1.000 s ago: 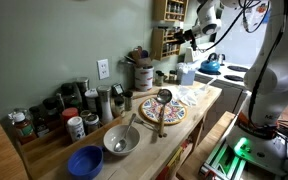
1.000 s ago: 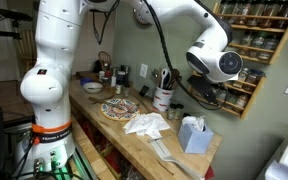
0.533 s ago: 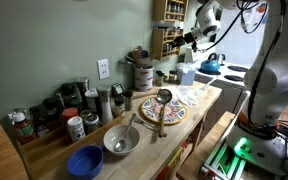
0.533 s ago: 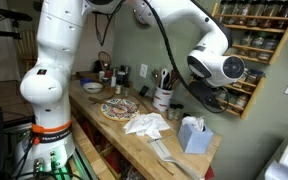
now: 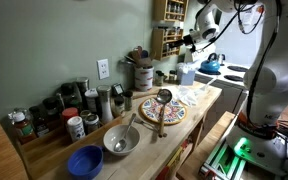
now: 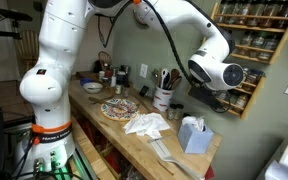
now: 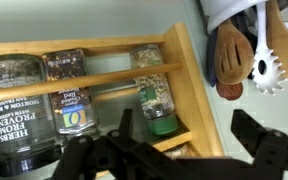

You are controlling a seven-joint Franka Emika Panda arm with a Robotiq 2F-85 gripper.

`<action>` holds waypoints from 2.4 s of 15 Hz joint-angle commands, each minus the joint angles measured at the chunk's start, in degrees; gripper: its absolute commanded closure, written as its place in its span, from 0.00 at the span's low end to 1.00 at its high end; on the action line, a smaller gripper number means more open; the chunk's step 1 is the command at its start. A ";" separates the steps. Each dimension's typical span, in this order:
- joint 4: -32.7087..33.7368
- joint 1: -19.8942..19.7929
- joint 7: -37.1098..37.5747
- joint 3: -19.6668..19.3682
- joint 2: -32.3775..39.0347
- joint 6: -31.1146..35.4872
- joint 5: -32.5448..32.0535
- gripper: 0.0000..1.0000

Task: Slide the second from the left spice bottle on the bottom rack of the bottom spice rack to the right, pick up the leftmost spice bottle on the bottom rack of the bottom spice rack and put it on the kitchen counter

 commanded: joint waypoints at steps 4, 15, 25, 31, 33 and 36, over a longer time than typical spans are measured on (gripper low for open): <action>4.08 -0.01 -5.11 0.60 4.16 -0.55 4.80 0.00; 9.59 -0.32 -6.95 1.71 9.12 -0.88 7.85 0.25; 13.28 -0.81 -7.98 2.33 12.07 -3.56 8.58 0.24; 13.59 -0.86 -7.16 1.98 12.45 -4.56 7.44 0.21; 13.36 -1.21 -7.69 1.99 12.19 -5.80 7.39 0.22; 12.69 -1.35 -8.71 1.94 11.60 -7.85 6.73 0.20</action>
